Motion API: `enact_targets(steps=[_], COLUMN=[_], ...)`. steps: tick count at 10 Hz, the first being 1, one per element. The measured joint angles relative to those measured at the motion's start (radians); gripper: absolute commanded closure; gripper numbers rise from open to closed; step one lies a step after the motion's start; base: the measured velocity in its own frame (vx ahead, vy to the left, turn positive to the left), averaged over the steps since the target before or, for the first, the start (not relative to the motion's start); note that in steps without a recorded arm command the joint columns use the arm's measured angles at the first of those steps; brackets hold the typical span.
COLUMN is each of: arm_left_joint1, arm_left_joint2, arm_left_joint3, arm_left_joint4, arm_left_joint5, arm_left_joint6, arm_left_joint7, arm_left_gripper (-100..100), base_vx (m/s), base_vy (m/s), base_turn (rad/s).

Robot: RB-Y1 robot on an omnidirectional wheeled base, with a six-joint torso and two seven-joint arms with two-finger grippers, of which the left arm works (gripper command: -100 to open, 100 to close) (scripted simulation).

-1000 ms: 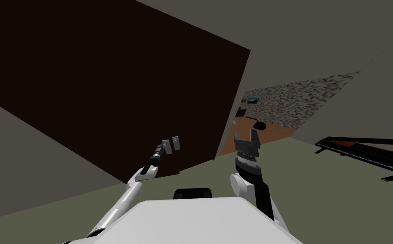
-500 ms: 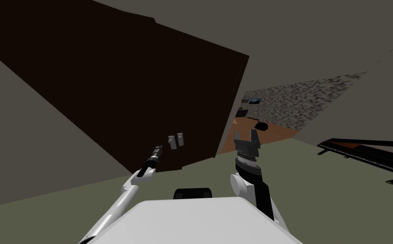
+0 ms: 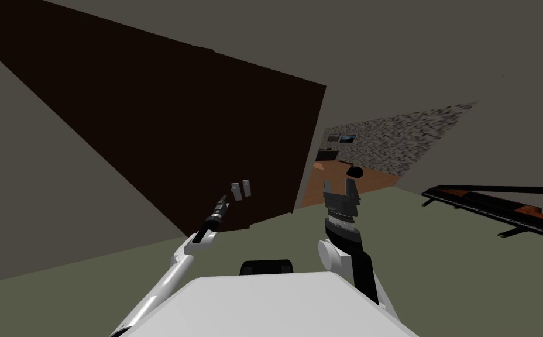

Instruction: Pull the door open

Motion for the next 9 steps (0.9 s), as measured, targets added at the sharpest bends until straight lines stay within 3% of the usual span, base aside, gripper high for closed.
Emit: enact_targets(steps=[1,3,5,9], arm_left_joint1=[0.000,0.019,0.021,-0.003], arm_left_joint2=[0.000,0.012,0.020,0.006], arm_left_joint3=[-0.001,0.032,0.053,0.045], arm_left_joint4=[-0.001,0.020,0.042,0.049], arm_left_joint5=[0.000,0.003,0.005,0.001], arm_left_joint6=[0.000,0.002,0.004,-0.006], arm_left_joint7=[0.001,-0.006,-0.013,-0.016], arm_left_gripper=[-100,-100,-100,-100], base_vx=[0.005,0.086,0.160,0.205], base_vy=[0.081,0.151,0.088,-0.047], base_turn=[0.161,0.148,-0.029,-0.107])
